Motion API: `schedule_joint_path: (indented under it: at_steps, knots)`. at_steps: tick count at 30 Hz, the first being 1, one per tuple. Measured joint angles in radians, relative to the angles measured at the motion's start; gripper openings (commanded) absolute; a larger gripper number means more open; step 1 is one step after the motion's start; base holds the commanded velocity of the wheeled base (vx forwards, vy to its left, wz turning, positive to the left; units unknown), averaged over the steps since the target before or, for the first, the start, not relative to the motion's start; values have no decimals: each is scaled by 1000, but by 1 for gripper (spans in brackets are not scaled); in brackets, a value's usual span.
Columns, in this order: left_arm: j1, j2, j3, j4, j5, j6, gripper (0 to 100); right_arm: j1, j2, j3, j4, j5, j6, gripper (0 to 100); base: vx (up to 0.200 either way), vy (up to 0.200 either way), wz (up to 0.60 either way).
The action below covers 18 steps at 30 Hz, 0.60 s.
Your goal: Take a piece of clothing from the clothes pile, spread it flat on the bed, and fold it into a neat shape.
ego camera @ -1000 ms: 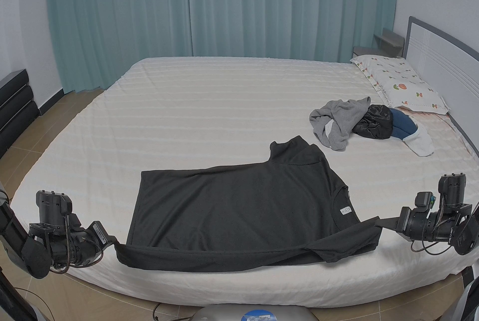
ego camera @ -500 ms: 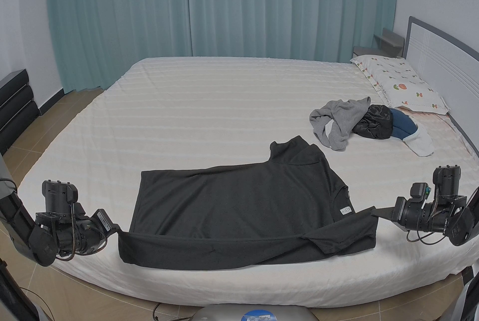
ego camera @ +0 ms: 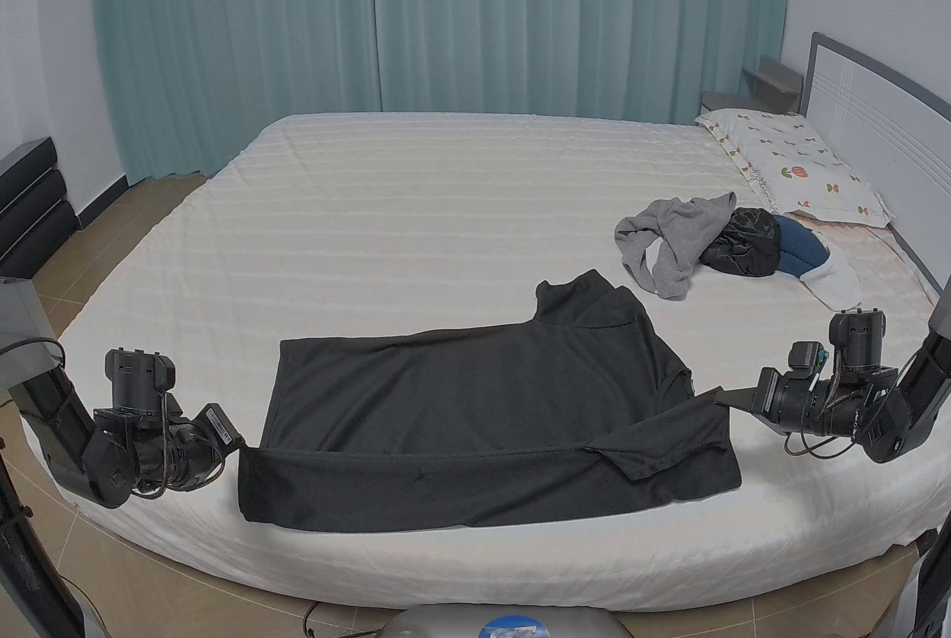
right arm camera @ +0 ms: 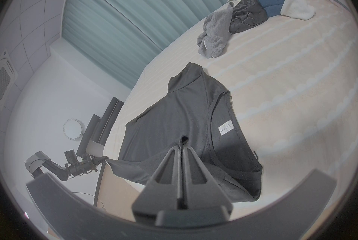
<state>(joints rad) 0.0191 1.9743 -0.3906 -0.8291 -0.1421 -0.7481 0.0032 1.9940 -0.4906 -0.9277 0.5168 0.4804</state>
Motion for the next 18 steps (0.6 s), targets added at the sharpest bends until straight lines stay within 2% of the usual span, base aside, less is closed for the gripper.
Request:
schedule_joint_path:
  at_steps: [10, 18]
  knots:
    - [-1, -85, 36, 16, 2, -1, 0, -8, -43, 28, 3, 0, 0, 0, 0, 0, 0]
    - [-3, -176, 42, 106, 2, 0, 0, -12, -53, 39, -1, 1, 1, 0, 0, 0, 0]
